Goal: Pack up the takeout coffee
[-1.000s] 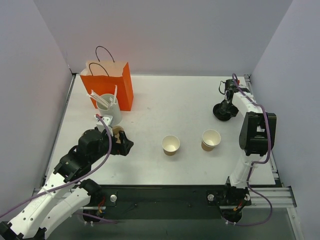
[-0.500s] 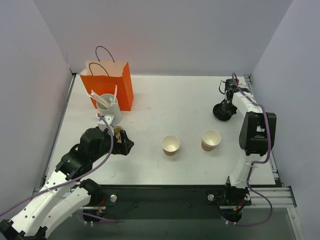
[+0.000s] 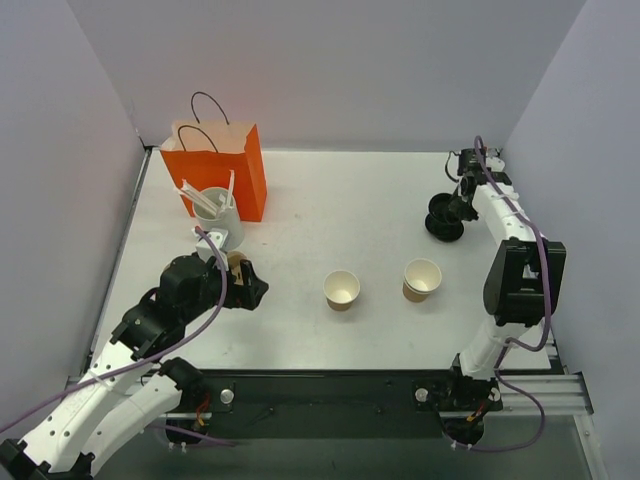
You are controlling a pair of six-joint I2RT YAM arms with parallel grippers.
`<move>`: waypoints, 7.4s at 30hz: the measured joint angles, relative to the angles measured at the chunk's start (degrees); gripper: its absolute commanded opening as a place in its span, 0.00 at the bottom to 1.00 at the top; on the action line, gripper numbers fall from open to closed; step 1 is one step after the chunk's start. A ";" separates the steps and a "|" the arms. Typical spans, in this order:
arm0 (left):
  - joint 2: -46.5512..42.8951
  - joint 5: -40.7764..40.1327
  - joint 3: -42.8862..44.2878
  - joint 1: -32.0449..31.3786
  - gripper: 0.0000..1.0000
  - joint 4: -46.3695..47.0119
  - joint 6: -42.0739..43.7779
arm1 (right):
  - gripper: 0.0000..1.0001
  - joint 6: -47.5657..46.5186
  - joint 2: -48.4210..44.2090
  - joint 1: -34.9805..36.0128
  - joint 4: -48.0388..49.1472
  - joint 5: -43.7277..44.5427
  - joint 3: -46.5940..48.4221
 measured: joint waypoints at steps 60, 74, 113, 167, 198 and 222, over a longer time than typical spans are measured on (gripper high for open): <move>7.06 25.27 -10.71 -3.65 0.62 59.60 -5.14 | 0.14 59.65 -38.40 42.97 52.98 -40.96 -42.51; 7.15 26.93 -11.78 -3.65 0.10 66.03 -9.49 | 0.15 59.71 -38.40 44.28 54.01 -41.81 -42.51; 9.88 27.02 -12.85 -4.26 0.00 70.95 -13.35 | 0.46 60.17 -40.48 44.46 54.45 -41.97 -44.72; 61.70 -13.99 43.10 -28.20 0.00 -7.41 -7.52 | 0.82 16.50 -75.38 43.58 -19.15 1.84 -32.57; 65.22 -9.88 46.60 -29.88 0.56 -9.40 -7.65 | 0.80 16.50 -74.88 43.58 -19.56 2.19 -32.57; 45.57 1.36 19.37 -15.41 0.57 8.68 -7.04 | 0.71 5.62 -40.59 38.99 -3.50 -21.03 -28.83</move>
